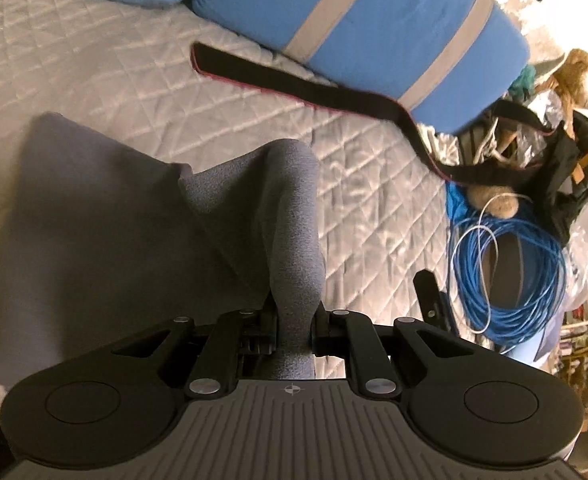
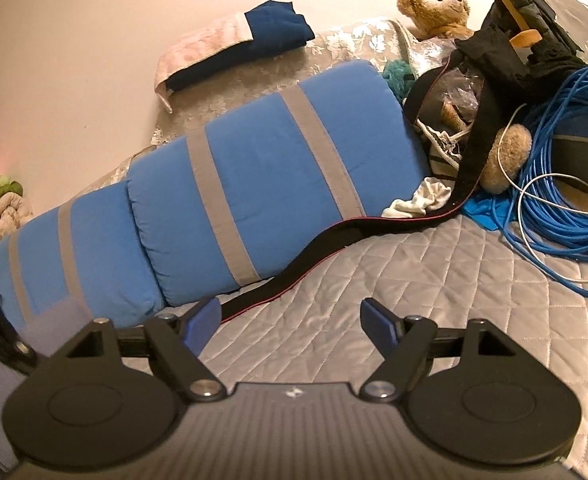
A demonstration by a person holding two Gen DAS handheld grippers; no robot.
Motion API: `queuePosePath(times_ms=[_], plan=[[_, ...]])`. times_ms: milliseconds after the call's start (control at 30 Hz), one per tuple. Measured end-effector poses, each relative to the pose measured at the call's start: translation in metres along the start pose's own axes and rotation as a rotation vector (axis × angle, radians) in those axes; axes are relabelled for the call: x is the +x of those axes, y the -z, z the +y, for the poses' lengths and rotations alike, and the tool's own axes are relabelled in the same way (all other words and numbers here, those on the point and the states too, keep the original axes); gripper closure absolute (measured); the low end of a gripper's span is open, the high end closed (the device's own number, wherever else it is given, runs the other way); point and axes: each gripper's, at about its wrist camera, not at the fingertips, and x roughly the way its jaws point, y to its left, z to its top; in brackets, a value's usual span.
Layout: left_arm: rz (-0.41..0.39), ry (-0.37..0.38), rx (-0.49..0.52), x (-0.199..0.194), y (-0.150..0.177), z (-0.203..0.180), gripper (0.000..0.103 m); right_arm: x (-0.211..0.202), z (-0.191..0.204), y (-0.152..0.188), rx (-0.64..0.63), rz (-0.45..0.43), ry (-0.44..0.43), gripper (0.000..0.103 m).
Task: Fold clothes
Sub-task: 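Fold the held corner over with the left gripper and release it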
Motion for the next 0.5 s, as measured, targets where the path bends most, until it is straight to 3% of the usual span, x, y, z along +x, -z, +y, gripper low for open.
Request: queuePosePath(times_ms=[133,300,433,500], plan=[[0.031,0.054,0.038,0.013,0.0,-0.003,0.077,0.004,-0.002,0.001,0.0,0.021,-0.007,0.018],[-0.038,0.179,0.085,-0.01,-0.006,0.009,0.068,0.009,-0.003,0.002,0.004,0.059,-0.032,0.018],[-0.147,0.149,0.129,-0.035,-0.012,0.03,0.063,0.013,0.003,0.005,-0.023,0.089,-0.069,0.018],[-0.206,0.1,0.151,-0.042,-0.014,0.045,0.062,0.015,0.008,0.008,-0.042,0.11,-0.087,0.018]])
